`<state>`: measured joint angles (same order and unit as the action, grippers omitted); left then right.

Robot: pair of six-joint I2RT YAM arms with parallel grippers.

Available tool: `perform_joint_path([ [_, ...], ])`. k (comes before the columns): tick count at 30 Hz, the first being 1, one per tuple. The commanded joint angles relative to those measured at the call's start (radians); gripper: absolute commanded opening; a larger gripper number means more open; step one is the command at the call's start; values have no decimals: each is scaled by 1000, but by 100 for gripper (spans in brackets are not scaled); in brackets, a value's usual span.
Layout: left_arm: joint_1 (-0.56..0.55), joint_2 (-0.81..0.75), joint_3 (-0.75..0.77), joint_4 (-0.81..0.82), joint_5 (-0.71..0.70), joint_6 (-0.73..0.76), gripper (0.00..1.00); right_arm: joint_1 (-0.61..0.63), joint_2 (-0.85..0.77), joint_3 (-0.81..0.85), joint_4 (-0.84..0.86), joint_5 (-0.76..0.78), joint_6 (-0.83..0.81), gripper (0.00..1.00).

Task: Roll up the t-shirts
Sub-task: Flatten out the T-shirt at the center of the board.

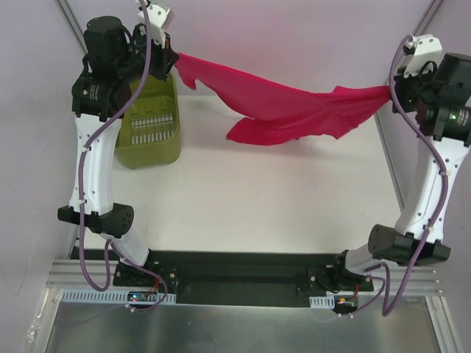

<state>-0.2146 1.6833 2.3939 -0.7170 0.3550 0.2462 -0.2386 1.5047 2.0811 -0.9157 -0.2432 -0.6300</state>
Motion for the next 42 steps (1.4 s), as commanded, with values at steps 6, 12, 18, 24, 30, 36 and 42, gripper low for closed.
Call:
perform_joint_path([
  [6, 3, -184, -58, -10, 12, -1, 0, -8, -248, 57, 109, 67, 121, 1],
  [12, 4, -240, 19, 16, -13, -7, 0, -8, -274, 201, 201, 116, 164, 1],
  [18, 4, -249, -42, 18, 13, -19, 0, -8, -273, 90, 201, 46, 125, 1],
  [24, 1, -300, -426, -21, 145, -80, 0, 36, -328, -298, 196, -59, 50, 1],
  [30, -48, -166, -552, -29, 179, -88, 0, 128, -247, -595, 302, 156, -37, 1],
  [36, -65, 73, -369, -27, 81, -62, 0, 131, -31, -435, 328, 271, -28, 1],
  [42, -66, 59, -404, -25, 42, -56, 0, 231, -69, -537, 331, 277, -161, 1],
])
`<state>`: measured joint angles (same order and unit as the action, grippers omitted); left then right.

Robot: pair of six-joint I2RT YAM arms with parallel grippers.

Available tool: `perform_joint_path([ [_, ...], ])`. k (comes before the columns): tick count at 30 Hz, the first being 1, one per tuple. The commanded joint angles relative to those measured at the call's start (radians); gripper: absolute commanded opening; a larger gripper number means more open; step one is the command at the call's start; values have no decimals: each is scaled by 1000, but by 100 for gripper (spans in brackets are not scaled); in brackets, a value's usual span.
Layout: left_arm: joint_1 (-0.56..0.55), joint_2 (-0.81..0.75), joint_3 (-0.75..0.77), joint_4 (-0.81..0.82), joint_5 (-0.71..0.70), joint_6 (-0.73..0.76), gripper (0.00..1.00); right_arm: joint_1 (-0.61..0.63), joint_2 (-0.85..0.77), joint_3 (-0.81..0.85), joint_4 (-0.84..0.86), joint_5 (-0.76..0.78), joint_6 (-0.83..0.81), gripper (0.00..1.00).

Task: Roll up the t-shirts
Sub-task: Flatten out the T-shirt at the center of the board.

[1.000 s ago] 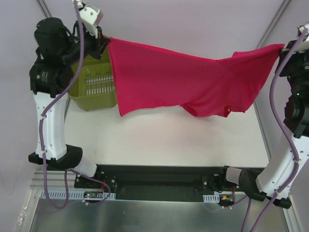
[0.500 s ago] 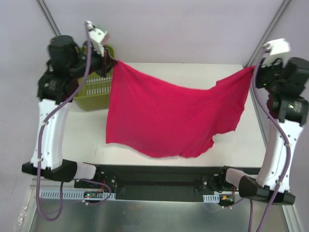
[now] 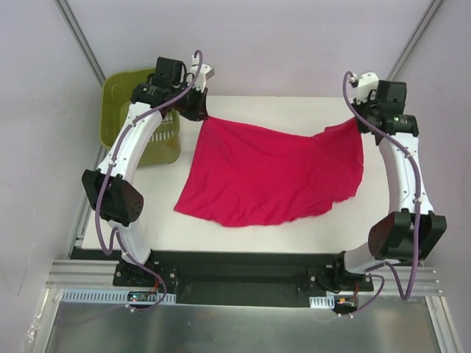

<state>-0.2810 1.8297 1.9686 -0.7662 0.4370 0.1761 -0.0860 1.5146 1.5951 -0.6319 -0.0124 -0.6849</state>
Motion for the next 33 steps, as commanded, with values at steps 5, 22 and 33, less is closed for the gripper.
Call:
perform_joint_path([
  [5, 2, -171, -181, 22, -1, 28, 0, 257, -203, -303, -76, 22, -102, 1],
  [22, 2, -161, -415, 13, 85, 10, 0, 201, -45, -227, -345, -331, -169, 47],
  [33, 3, -110, -421, -34, 65, 37, 0, 256, 140, -314, -520, -413, -401, 51],
])
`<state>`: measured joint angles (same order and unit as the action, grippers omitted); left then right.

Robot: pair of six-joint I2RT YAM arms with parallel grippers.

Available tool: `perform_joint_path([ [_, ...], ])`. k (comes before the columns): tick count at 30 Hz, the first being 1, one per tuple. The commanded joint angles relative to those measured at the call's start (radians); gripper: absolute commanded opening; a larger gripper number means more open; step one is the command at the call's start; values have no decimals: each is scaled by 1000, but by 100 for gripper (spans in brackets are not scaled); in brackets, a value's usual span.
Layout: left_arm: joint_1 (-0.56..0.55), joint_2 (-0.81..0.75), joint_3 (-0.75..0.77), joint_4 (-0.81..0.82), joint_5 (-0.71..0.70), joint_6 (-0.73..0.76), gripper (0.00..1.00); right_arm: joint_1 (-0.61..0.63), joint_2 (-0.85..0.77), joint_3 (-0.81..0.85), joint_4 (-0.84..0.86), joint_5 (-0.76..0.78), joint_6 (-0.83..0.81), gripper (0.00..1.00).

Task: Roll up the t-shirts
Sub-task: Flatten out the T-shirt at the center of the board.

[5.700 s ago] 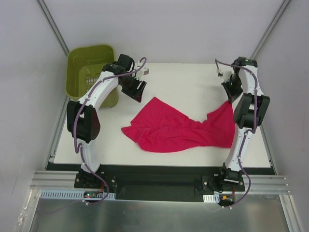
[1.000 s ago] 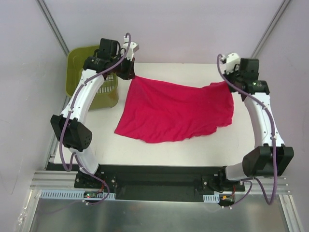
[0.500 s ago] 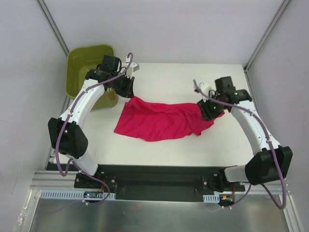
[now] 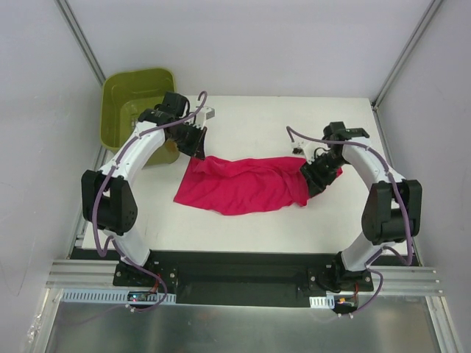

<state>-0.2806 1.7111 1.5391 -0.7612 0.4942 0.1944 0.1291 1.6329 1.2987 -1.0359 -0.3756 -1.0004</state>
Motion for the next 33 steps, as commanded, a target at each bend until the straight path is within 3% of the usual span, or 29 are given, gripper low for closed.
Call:
perform_joint_path([
  [1, 3, 13, 13, -44, 0, 23, 0, 49, 31, -28, -112, -39, -78, 53],
  [12, 6, 45, 52, -69, -19, 28, 0, 93, 241, 34, -101, 75, 14, 60],
  [33, 6, 54, 62, -87, -57, 54, 0, 181, 309, 31, -20, 86, 51, 57],
])
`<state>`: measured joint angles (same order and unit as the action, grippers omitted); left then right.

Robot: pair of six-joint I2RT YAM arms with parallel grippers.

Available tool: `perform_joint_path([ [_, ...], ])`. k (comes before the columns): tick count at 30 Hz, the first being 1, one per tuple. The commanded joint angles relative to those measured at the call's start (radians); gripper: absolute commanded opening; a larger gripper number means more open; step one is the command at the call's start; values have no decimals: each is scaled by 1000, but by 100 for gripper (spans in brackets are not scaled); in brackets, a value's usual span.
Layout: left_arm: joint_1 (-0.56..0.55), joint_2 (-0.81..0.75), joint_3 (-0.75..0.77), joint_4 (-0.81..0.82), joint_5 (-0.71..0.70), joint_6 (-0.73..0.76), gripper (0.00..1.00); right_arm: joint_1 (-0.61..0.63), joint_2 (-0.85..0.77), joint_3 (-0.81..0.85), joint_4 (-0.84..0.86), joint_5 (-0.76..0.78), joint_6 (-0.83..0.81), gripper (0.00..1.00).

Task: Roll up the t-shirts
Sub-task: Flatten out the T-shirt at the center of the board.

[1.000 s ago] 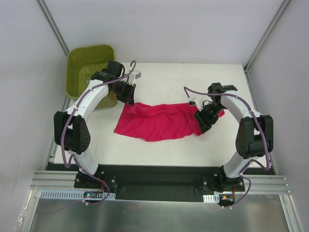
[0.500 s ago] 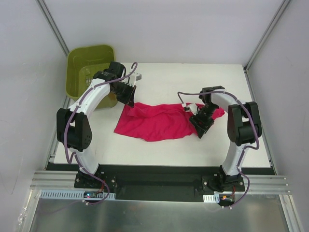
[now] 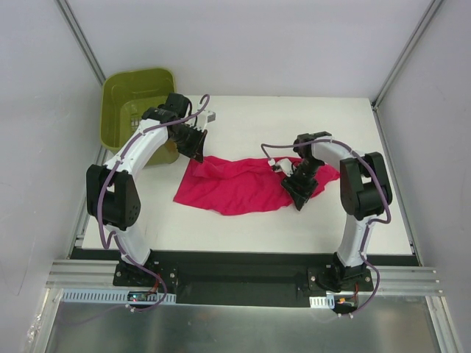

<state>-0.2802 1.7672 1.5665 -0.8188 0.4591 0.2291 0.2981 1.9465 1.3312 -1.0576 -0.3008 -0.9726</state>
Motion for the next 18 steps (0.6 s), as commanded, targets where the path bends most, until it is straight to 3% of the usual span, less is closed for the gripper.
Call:
perform_joint_path([
  [1, 6, -3, 35, -29, -23, 21, 0, 16, -7, -1, 7, 17, 28, 56],
  [11, 4, -3, 30, -28, -31, 27, 0, 53, -58, -41, 48, 164, 78, 50],
  [18, 4, -2, 33, -28, -28, 29, 0, 102, -64, -40, 16, 164, 124, 49],
])
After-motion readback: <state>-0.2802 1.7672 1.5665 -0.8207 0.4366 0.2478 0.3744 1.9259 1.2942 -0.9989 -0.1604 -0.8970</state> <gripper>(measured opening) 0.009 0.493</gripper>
